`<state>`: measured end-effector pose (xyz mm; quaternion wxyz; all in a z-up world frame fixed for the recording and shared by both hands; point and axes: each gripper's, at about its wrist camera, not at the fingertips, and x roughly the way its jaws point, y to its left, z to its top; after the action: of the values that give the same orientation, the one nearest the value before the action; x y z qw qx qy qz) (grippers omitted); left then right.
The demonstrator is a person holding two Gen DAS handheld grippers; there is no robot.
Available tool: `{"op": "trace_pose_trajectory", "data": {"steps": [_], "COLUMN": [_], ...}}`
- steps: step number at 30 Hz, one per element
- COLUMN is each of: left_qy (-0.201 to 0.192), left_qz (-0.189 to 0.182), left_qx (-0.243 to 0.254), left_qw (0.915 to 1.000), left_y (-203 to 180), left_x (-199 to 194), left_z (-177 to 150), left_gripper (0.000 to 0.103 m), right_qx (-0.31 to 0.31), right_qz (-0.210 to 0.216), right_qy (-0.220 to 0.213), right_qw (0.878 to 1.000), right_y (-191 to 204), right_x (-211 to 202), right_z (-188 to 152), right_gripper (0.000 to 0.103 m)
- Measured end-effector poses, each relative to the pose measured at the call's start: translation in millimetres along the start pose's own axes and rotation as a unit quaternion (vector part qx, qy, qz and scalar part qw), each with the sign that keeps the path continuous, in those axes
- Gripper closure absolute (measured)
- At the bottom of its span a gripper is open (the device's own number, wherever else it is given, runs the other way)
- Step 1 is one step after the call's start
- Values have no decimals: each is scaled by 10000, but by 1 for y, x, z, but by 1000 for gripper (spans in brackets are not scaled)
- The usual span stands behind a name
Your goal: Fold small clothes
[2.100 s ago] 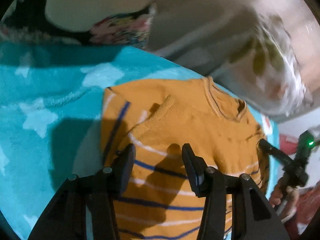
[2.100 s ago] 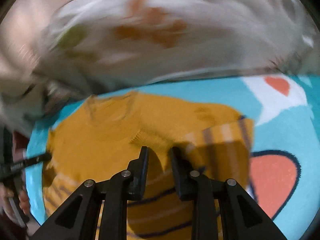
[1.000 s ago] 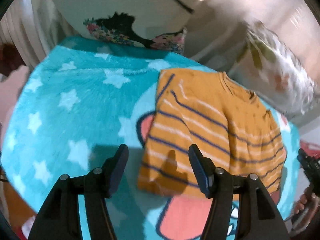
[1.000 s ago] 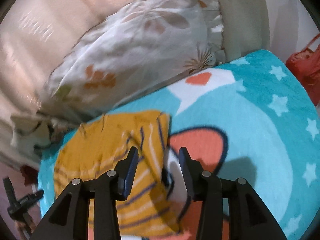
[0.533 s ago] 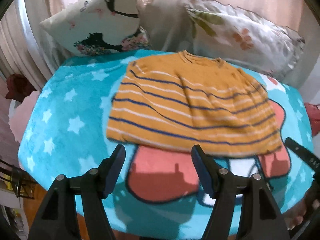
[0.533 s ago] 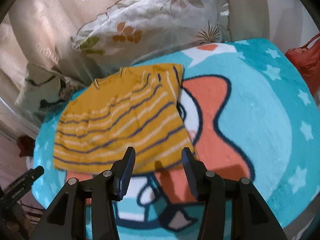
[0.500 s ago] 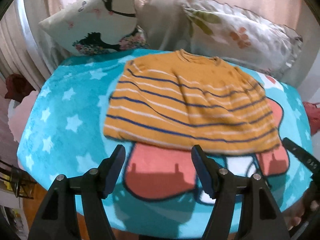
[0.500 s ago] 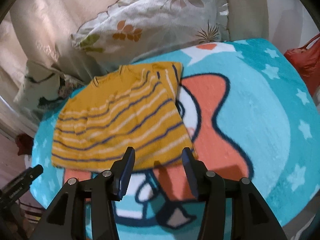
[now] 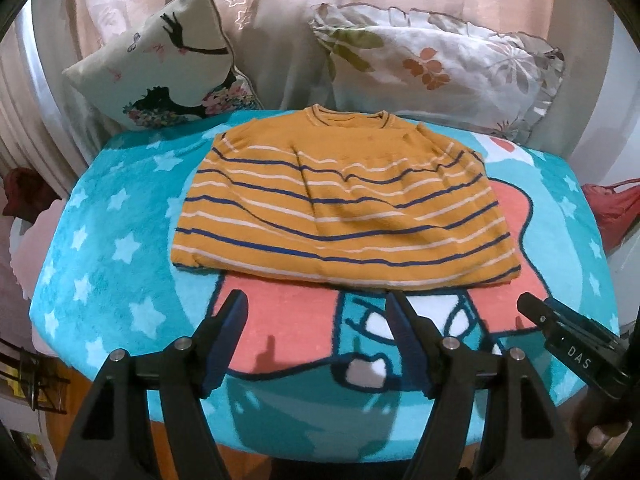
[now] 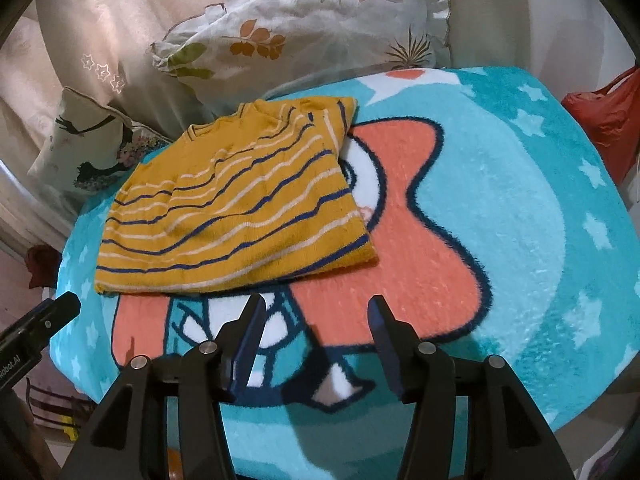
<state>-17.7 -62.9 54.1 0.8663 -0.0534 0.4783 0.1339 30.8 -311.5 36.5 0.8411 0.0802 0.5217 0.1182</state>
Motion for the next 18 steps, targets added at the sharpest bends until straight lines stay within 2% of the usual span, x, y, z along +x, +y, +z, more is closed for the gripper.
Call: {"op": "trace_pose_trajectory", "data": {"steps": [13, 18], "left_qy": [263, 359], "left_qz": [-6, -11], "left_qx": [-32, -67], "left_qw": [9996, 9993], "left_y": [5, 27], "left_x": [10, 20], "left_z": [-4, -2], "left_gripper": [32, 32], "right_qx": [107, 110], "right_qz": [13, -9], "right_qy": [14, 56], "right_qw": [9999, 9999], "right_y": [-3, 12], "right_x": [2, 12], "right_z": [1, 7], "right_gripper": [42, 41]}}
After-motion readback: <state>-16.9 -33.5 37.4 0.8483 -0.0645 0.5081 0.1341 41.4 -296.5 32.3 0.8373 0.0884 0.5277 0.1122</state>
